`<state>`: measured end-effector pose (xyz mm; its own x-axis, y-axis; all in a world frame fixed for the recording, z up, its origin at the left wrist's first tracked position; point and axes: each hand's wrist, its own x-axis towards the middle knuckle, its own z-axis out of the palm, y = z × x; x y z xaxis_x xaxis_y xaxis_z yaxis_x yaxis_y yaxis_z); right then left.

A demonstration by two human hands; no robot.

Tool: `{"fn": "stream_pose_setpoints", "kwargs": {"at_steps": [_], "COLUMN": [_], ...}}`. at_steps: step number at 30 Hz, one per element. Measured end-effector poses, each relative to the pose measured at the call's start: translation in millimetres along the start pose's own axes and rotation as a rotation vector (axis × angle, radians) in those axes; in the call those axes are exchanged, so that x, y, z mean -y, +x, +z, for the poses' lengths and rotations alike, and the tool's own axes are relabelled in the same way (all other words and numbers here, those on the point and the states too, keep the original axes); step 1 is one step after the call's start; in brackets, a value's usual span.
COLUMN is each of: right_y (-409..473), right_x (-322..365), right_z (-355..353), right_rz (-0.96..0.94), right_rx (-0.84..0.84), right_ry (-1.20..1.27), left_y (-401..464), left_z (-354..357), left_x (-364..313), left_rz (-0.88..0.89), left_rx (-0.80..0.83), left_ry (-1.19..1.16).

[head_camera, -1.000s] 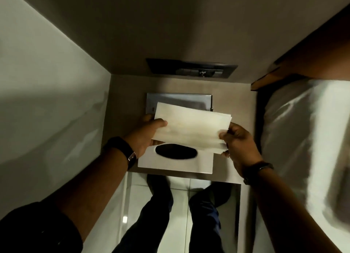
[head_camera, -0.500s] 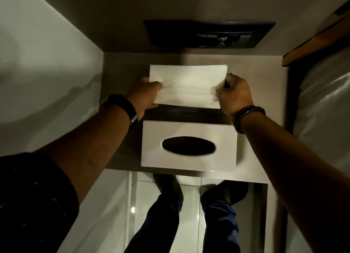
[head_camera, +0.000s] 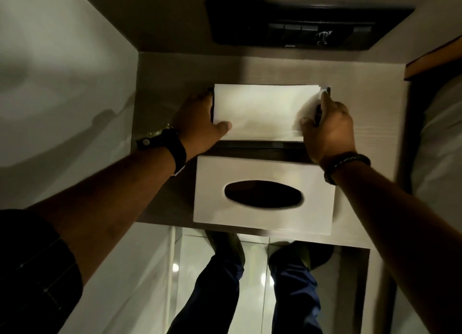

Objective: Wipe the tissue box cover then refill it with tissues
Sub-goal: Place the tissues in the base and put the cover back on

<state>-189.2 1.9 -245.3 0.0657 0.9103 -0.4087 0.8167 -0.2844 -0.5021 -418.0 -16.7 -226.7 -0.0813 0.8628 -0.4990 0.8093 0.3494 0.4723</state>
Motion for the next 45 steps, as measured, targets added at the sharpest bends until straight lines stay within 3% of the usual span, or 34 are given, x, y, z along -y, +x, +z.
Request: {"fn": "stream_pose_setpoints", "kwargs": {"at_steps": [2, 5, 9, 14, 33, 36, 38, 41, 43, 45], "right_y": [-12, -25, -7, 16, 25, 20, 9, -25, -57, -91], "right_x": [0, 0, 7, -9, -22, -13, -11, -25, -44, -61], "right_z": [-1, -2, 9, 25, 29, 18, 4, -18, -23, -17], "right_rz": [-0.077, -0.316, -0.476, -0.531, -0.545, -0.513, -0.443, -0.183, 0.011, 0.162], "right_rx": [-0.085, -0.235, -0.136, 0.127, 0.179, 0.168, 0.095, -0.094, -0.164, -0.157], "right_ry": [-0.012, -0.062, -0.260, -0.632, -0.743, -0.649, -0.362, 0.176, 0.311, 0.302], "left_y": [-1, -2, 15, 27, 36, 39, 39, 26, 5, -25], "left_z": [-1, 1, 20, 46, 44, 39, 34, 22, 18, 23], "left_x": [0, -2, -10, 10, 21, 19, 20, 25, 31, 39], "left_rz": [0.035, 0.250, 0.451, 0.382, 0.404, 0.393, 0.409, 0.385, 0.225, -0.047], "left_rx": [-0.111, -0.248, -0.094, 0.019, 0.046, 0.069, 0.053, -0.023, -0.083, -0.105], "left_ry": [0.130, 0.256, 0.429, 0.554, 0.626, 0.619, 0.608, 0.495, 0.291, 0.049]}}
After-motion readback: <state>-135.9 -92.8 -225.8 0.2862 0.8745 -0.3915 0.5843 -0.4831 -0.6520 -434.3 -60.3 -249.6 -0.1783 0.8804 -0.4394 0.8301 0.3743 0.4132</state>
